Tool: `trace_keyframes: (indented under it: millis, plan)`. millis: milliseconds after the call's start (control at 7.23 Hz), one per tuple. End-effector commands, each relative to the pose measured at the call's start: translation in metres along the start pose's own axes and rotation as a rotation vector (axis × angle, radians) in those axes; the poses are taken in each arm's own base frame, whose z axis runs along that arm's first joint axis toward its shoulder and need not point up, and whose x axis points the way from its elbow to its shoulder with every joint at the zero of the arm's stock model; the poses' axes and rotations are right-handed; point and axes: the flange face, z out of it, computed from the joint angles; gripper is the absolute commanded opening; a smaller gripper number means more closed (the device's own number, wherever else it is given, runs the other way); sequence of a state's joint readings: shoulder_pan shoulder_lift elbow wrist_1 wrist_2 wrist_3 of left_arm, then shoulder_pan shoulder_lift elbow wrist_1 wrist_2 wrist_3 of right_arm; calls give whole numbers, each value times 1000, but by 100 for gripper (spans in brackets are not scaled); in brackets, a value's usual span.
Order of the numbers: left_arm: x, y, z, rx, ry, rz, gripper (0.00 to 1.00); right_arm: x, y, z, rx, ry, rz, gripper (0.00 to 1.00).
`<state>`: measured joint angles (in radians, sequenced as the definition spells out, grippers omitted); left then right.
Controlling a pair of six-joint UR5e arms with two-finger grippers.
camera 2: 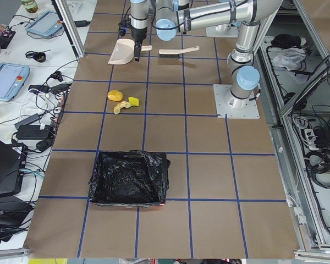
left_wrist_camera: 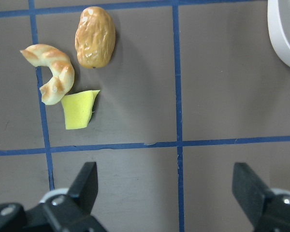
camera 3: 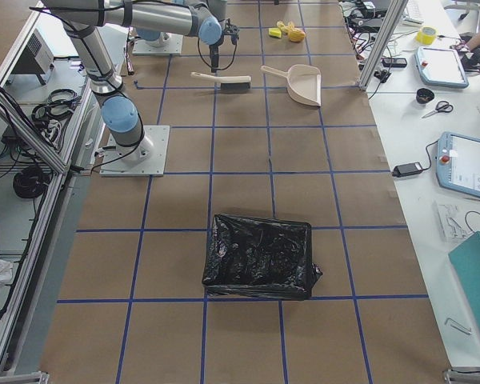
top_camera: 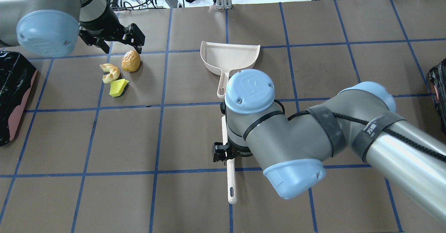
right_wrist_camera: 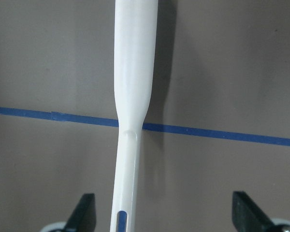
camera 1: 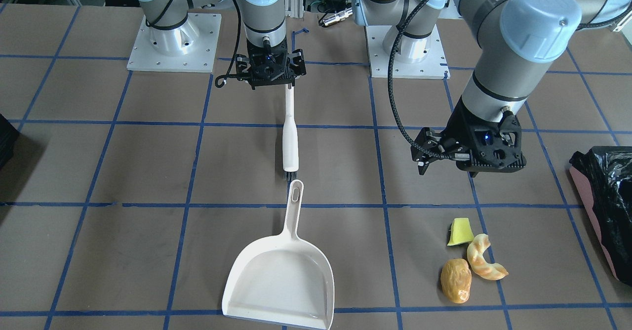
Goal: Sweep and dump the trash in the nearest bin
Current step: 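Reach the right gripper to the brush while the left nears the dustpan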
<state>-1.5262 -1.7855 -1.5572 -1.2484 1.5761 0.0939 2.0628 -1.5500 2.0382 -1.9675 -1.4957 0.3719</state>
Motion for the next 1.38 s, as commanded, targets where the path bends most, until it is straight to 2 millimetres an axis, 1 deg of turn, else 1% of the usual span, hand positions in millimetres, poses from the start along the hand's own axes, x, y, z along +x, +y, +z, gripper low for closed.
trace_keyframes:
  millis: [0, 138, 277, 415, 553, 691, 830, 968, 1106, 1245]
  plan:
    - [19, -32, 19, 4, 5, -5, 100, -27, 13, 47, -16, 20, -25, 97]
    - [36, -36, 31, -11, 7, 21, 100, -35, 14, 57, -8, 23, -41, 97]
    - [65, -43, 46, 13, 6, 16, 100, -34, 14, 59, -9, 32, -41, 95]
    - [83, -51, 55, 21, 16, 14, 100, -34, 16, 62, -19, 32, -42, 88]
    - [105, -54, 67, 10, 22, 3, 100, -33, 17, 62, -25, 37, -41, 79]
    - [133, -59, 71, 17, 29, 9, 100, -34, 17, 64, -31, 35, -38, 77]
    - [151, -62, 82, 8, 30, 0, 100, -33, 19, 67, -38, 35, -34, 76]
    - [174, -57, 103, -21, 29, -12, 100, -31, 22, 72, -48, 39, -30, 70]
    - [194, -51, 116, -31, 27, 3, 100, -31, 22, 71, -46, 37, -29, 64]
    - [202, -46, 121, -37, 33, -5, 100, -31, 22, 72, -47, 37, -29, 59]
